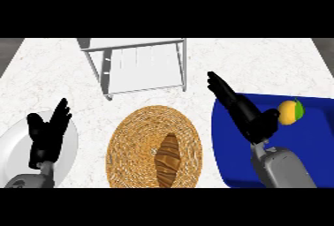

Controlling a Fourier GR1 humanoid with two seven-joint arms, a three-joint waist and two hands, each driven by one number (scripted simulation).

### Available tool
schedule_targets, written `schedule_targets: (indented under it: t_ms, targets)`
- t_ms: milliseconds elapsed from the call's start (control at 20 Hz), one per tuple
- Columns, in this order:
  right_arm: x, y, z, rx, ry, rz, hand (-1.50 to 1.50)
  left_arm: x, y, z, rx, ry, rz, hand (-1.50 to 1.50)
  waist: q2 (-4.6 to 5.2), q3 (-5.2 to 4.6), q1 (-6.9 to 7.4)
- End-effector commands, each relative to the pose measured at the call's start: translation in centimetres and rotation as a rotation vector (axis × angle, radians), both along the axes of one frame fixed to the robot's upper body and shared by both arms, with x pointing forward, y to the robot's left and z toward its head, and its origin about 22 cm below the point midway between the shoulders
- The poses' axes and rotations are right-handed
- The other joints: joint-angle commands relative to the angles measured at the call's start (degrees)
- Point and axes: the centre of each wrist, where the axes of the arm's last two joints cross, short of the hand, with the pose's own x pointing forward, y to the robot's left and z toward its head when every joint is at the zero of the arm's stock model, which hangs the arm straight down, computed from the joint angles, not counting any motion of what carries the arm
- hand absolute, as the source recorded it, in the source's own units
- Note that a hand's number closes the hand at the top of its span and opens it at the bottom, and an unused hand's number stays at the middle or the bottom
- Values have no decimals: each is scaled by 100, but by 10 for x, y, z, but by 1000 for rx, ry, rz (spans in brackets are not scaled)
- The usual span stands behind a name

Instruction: Pick the lemon from the tray and place it in the tiered basket

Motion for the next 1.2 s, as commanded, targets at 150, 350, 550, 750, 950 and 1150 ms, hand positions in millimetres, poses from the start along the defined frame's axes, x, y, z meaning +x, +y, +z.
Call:
schedule_targets:
  t_ms: [150, 350, 550, 750, 950, 1150]
  targets:
    - [-8, -100, 41, -26, -494, -594, 150, -19, 9, -16, 25, 15, 61, 0, -414, -24, -709]
    - [-30, -169, 20, 64, -425, -1246, -150, -31, 8, -26, -7, 43, 104, 0, -431, 32, -1372]
    - [-55, -180, 13, 288, -607, -1596, -150, -43, -7, -37, -23, 29, 76, 0, -411, 40, -1002]
    - [-105, -188, -17, 285, -771, -1665, -150, -52, -32, -44, -30, -29, -15, 0, -327, -3, -428]
    - [-156, -170, -79, 156, -563, -1568, -150, -45, -44, -49, -15, -40, -65, 0, -271, -32, -215]
    - [-187, -153, -89, -51, -317, -1476, -150, -44, -35, -48, -1, -47, -77, 0, -238, -63, -82]
